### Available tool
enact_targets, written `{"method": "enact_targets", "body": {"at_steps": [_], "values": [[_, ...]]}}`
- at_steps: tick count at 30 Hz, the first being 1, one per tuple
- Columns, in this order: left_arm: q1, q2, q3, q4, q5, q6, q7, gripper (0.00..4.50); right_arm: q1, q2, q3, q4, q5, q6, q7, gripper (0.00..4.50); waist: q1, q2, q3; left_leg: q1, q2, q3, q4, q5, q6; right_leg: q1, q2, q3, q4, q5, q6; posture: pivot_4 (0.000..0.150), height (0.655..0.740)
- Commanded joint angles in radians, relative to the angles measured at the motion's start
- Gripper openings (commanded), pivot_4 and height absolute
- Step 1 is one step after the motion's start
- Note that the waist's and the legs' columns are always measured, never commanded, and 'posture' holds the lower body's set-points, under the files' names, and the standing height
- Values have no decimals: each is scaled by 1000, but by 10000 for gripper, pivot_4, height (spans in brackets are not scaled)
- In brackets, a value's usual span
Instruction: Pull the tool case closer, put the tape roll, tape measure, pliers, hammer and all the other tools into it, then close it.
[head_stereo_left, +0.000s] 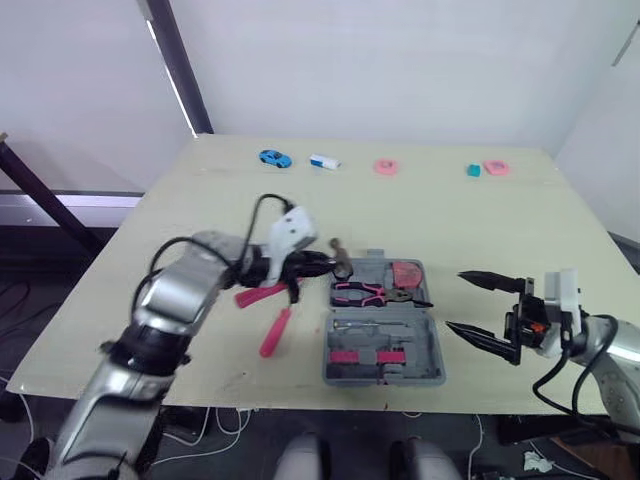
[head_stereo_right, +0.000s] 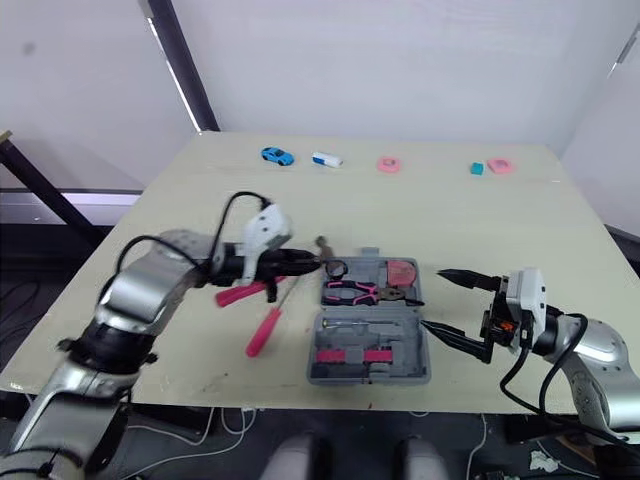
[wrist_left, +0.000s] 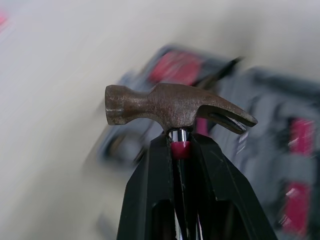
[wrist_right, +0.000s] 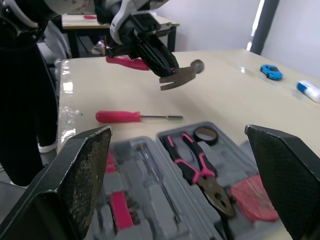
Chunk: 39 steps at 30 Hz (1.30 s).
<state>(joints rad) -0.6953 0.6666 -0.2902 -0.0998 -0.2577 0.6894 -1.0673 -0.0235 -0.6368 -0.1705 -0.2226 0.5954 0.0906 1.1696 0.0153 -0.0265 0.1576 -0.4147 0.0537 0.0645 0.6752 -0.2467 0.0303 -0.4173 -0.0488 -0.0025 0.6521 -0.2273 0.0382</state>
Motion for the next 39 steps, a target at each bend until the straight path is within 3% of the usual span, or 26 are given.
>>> {"method": "enact_targets", "body": {"at_steps": [1, 8, 19, 29, 39], "values": [[-59, -40, -82, 22, 10, -18, -71, 578, 25, -22, -48, -7, -1, -36, 13, 45000, -7, 0, 0, 0, 0, 0, 0, 0, 0, 0, 1, 1, 0, 0, 1, 1500, 7395], [-185, -172, -267, 84, 63, -5, -164, 578, 120, -54, -101, -25, -5, -62, 21, 45000, -1, 1, 1, 0, 0, -2, -1, 0, 0, -1, 3, 1, 1, 1, 4, 1500, 7395], [-272, -316, -471, 228, 194, 63, -189, 578, 203, -38, -126, -58, -7, -95, -13, 45000, -2, 1, 1, 0, 0, -2, 1, 0, 0, -1, 3, 3, 2, -3, 3, 1500, 7395], [-356, -412, -562, 424, 280, 83, -229, 578, 222, -24, -121, -56, -18, -127, -38, 45000, -1, 1, 1, -1, -1, -3, 3, 0, 0, -1, 3, 3, 4, -3, 4, 1500, 7395], [-376, -509, -558, 580, 353, 29, -224, 578, 239, -8, -117, -66, -33, -146, -58, 45000, -2, 1, 1, -1, -1, -3, 4, 0, 0, -1, 3, 3, 4, -3, 4, 1500, 7395]]}}
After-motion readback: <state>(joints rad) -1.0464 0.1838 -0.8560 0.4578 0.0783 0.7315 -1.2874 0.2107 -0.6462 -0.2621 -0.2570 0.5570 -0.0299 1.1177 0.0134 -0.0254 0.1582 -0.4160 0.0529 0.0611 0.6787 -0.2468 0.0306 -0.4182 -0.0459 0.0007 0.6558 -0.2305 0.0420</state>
